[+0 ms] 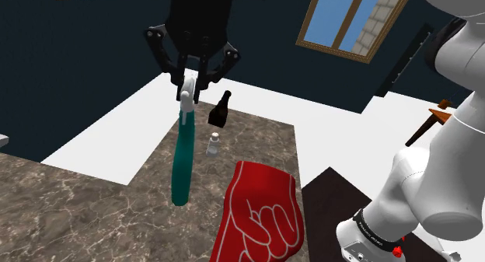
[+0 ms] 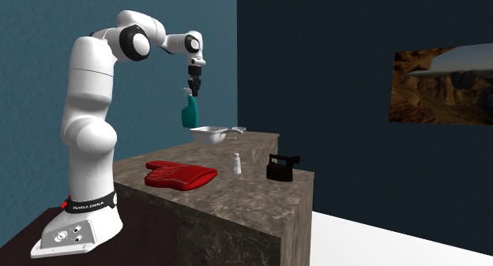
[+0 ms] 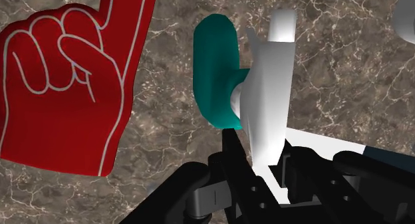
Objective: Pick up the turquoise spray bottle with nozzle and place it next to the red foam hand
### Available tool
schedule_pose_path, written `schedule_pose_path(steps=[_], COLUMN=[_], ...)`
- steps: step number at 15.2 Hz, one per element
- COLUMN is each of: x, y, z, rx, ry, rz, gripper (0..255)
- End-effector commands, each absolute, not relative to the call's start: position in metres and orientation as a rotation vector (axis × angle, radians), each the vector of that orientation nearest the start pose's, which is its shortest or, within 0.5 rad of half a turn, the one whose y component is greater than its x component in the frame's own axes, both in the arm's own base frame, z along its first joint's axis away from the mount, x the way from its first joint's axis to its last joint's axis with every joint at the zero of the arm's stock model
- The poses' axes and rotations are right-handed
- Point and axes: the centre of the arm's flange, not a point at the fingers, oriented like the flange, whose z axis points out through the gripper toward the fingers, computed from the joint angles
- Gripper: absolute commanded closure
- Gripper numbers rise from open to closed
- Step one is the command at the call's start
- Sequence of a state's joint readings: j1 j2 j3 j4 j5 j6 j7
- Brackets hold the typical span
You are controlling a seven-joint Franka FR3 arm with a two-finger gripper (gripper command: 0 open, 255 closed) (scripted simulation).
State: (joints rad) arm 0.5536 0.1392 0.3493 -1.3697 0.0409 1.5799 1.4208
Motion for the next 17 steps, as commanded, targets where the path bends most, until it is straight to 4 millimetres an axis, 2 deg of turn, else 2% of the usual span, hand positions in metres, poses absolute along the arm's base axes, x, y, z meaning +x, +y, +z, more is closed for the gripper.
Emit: schedule_pose_path(steps=[1,17], x=[0.378,0.378], y=[0.461,0.461], z=[0.635,0.550], rx=[-2.929,-2.929], ry=[0.782,0.782], rz=[0.075,0.075], gripper=[255,255])
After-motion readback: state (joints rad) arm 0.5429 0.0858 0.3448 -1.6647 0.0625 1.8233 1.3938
